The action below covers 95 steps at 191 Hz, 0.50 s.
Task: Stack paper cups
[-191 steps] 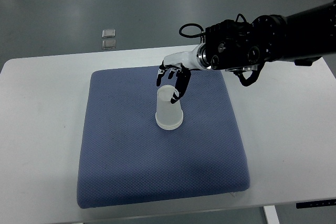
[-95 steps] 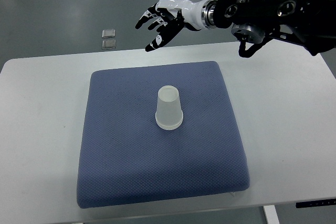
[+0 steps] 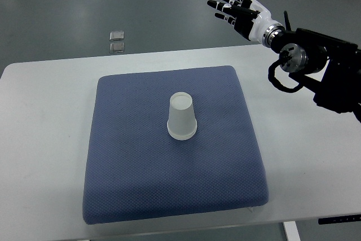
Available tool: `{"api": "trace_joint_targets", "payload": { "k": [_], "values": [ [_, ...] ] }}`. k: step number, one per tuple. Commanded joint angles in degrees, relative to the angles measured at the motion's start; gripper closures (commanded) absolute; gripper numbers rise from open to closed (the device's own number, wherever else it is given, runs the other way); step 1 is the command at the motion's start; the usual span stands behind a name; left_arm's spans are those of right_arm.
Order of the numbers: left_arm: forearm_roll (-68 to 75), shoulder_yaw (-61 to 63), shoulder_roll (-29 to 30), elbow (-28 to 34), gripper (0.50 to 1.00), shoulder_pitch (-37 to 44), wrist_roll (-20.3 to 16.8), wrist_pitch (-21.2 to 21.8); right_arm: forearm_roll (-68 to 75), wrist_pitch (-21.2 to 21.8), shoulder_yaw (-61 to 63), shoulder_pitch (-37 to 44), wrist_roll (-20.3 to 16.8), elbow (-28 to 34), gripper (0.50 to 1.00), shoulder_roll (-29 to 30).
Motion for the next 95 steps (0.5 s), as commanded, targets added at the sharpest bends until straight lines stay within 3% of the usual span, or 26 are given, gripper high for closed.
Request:
{"api": "trace_joint_targets", "payload": {
  "k": [1, 32, 95],
  "values": [
    [0.0, 0.0, 0.0, 0.0, 0.5, 0.0, 0.0, 0.0, -0.4, 0.9, 8.9, -5.5, 1.4, -1.4, 0.574, 2.4],
    [0.0, 0.0, 0.0, -0.2, 0.5, 0.0, 0.0, 0.0, -0.4, 5.3, 12.9, -10.6, 4.1, -5.8, 0.574, 6.2],
    [0.0, 0.0, 0.0, -0.7, 0.5, 0.0, 0.6, 0.0, -0.6, 7.9, 11.5, -12.9, 4.4, -9.9, 0.572, 8.7]
  ]
}}
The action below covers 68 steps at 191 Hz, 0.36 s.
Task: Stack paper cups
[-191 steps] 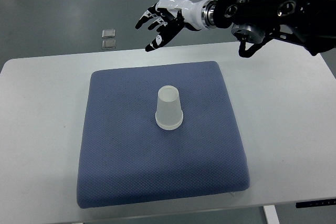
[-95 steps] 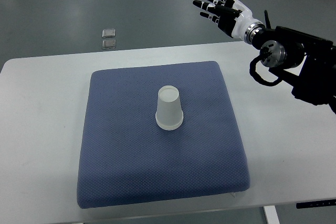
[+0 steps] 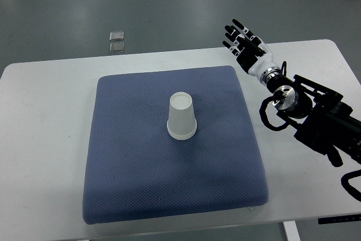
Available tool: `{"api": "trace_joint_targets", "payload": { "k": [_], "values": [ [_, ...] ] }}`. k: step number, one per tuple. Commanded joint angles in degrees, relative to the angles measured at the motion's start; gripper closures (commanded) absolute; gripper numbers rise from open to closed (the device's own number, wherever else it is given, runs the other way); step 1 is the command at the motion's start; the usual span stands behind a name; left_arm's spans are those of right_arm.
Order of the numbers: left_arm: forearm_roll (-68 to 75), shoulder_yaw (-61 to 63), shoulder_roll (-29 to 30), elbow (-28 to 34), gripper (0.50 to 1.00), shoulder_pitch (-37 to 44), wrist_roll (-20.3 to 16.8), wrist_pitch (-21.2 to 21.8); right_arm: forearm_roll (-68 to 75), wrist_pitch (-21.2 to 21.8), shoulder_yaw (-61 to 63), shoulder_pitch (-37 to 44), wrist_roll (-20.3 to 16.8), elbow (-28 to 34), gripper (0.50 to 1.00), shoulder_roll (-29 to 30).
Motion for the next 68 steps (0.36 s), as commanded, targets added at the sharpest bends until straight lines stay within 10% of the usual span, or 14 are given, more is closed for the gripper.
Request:
{"api": "trace_joint_targets", "payload": {
  "k": [1, 68],
  "values": [
    [0.1, 0.0, 0.0, -0.1, 0.5, 0.0, 0.7, 0.0, -0.1, 0.4, -0.7, -0.1, 0.0, -0.9, 0.574, 0.4],
    [0.1, 0.0, 0.0, -0.2, 0.5, 0.0, 1.5, -0.1, -6.3, 0.3, -0.7, -1.2, 0.0, -2.7, 0.574, 1.8]
  ]
}}
